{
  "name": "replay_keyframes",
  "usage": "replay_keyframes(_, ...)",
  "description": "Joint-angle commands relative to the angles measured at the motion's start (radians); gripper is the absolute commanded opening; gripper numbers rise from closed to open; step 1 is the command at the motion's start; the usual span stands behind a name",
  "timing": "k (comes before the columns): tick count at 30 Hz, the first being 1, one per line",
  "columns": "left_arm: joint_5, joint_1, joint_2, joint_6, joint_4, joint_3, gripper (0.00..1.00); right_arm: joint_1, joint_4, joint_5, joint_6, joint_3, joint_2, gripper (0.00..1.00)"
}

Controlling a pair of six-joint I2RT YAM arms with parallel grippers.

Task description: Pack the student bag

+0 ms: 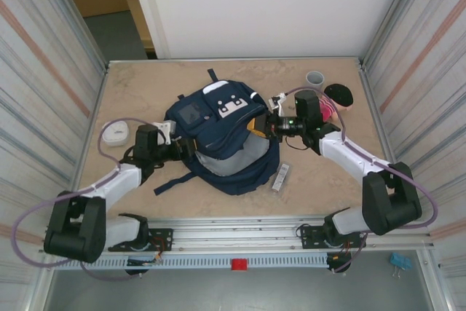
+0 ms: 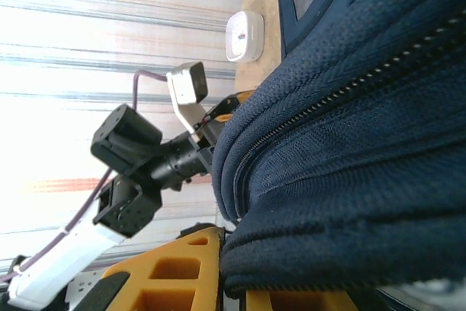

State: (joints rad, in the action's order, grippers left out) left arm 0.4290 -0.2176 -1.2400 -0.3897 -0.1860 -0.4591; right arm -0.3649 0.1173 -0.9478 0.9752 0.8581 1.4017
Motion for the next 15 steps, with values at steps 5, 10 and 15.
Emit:
replay_keyframes(5, 0.171, 0.004, -0.131, 0.002, -0.318, 0.055, 0.69, 0.039, -0.043, -0.078, -0.073, 0.075, 0.03, 0.12)
replay_keyframes(10, 0.243, 0.0, -0.135, -0.06, -0.408, 0.111, 0.53, 0.069, -0.068, -0.093, -0.086, 0.088, 0.044, 0.12)
replay_keyframes(15, 0.224, -0.043, -0.05, -0.039, -0.38, 0.159, 0.48, 0.105, -0.074, -0.109, -0.097, 0.099, 0.057, 0.11)
